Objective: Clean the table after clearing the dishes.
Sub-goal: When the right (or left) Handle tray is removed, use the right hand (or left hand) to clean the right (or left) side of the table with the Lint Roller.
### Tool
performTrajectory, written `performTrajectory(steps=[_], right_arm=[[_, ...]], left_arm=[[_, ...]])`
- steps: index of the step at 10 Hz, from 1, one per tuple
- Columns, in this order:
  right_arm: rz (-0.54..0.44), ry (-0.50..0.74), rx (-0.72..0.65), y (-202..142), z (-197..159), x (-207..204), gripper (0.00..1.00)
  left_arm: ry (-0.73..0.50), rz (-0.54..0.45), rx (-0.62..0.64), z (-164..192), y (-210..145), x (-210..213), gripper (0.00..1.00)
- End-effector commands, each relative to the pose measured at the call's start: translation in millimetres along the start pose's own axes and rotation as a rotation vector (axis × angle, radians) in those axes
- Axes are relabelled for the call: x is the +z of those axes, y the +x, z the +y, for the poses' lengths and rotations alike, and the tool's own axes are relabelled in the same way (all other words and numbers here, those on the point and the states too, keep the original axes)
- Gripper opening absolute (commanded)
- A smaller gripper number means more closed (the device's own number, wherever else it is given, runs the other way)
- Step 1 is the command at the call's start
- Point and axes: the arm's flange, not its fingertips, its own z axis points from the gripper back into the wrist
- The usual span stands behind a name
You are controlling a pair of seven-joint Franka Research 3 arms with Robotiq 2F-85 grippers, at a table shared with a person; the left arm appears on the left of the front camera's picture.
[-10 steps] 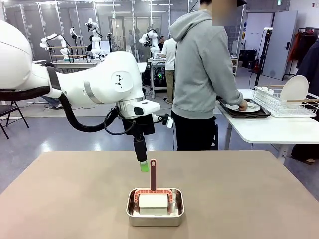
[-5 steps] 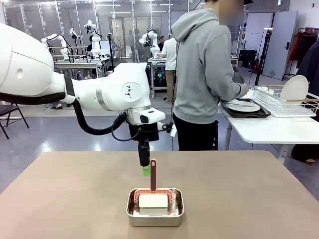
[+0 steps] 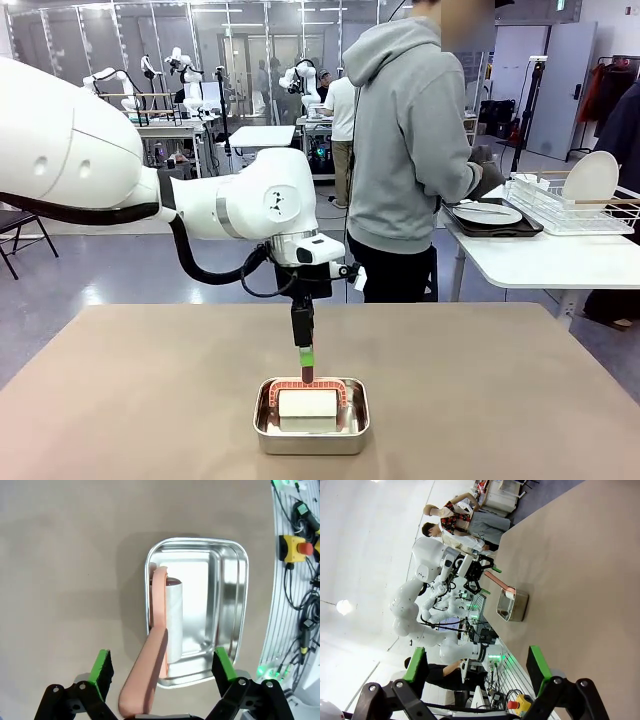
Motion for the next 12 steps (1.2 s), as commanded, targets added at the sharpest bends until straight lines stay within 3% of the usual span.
performTrajectory(steps=[1,4,8,12], right_arm=[[0.002,0.006,0.016,-1.6,3.1,0.3,1.0],[0.002,0.006,0.016,-1.6,3.1,0.3,1.0],[0.002,0.006,0.016,-1.6,3.1,0.3,1.0],[0.002,0.006,0.016,-1.6,3.1,0.3,1.0]], left_arm=[[-0.012,0.026,-0.047,6.2,6.7,1.1,1.0],[-0.019,0.048,-0.035,7.5,7.4,2.0,1.0],[-0.021,0.083,-0.026,10.2,9.8,3.0,0.62],[-0.034,0.021,-0.033,10.7,9.4,5.1,0.24]])
